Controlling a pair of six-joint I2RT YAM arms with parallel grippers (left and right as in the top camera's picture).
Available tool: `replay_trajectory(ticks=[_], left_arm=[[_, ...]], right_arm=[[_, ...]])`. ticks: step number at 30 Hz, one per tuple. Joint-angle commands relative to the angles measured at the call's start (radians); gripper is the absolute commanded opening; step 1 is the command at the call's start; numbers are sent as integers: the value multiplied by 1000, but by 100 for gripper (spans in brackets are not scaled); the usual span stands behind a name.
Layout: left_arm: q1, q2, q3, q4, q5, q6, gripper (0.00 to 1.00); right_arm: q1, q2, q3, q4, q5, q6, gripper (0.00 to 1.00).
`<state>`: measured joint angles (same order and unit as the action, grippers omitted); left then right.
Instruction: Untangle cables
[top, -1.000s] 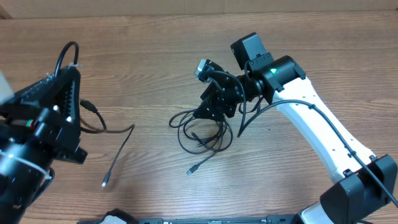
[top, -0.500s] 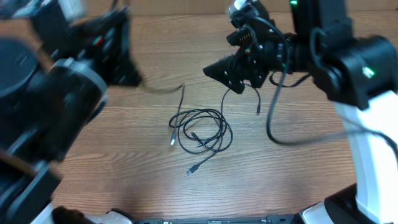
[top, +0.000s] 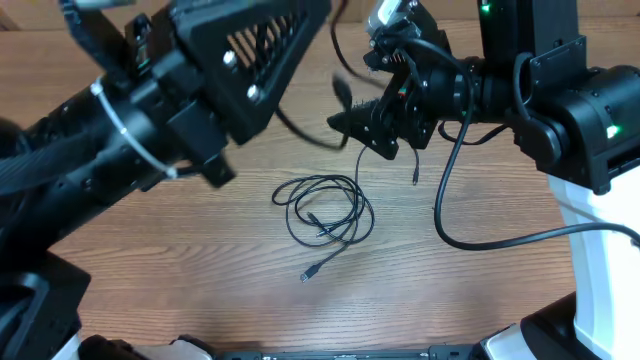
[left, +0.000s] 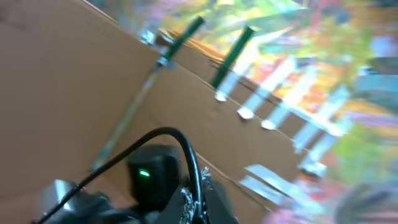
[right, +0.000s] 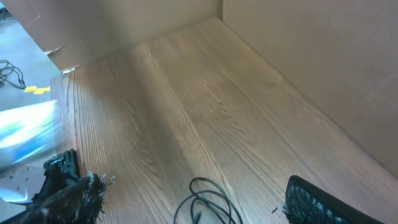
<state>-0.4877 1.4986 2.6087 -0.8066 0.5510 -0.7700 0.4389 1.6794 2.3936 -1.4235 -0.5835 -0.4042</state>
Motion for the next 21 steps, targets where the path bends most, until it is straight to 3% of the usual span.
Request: replay_trajectory(ticks=[1, 8, 9, 11, 12, 13, 18, 20, 21], left_arm=[[27, -1, 14, 24, 164, -127, 4], [45, -1, 14, 33, 194, -155, 4], [45, -1, 14, 33, 196, -154, 4], [45, -1, 14, 33, 198, -152, 4], [48, 0, 14, 33, 200, -150, 4], [54, 0, 14, 31, 201, -148, 4], [94, 0, 14, 0, 201, -58, 6], [118, 0, 14, -37, 201, 22, 16], [132, 0, 14, -66, 201, 70, 36]], right_arm=[[-2, -2, 2, 11, 2, -24, 91], [-2, -2, 2, 13, -5, -24, 91], [-2, -2, 2, 11, -5, -24, 86], [-2, -2, 2, 10, -5, -24, 56], [-2, -2, 2, 8, -5, -24, 27], [-2, -2, 2, 6, -4, -24, 4], [-2, -2, 2, 1, 23, -24, 4], [-9, -2, 2, 11, 93, -24, 4], [-17, -3, 2, 15, 128, -23, 4]])
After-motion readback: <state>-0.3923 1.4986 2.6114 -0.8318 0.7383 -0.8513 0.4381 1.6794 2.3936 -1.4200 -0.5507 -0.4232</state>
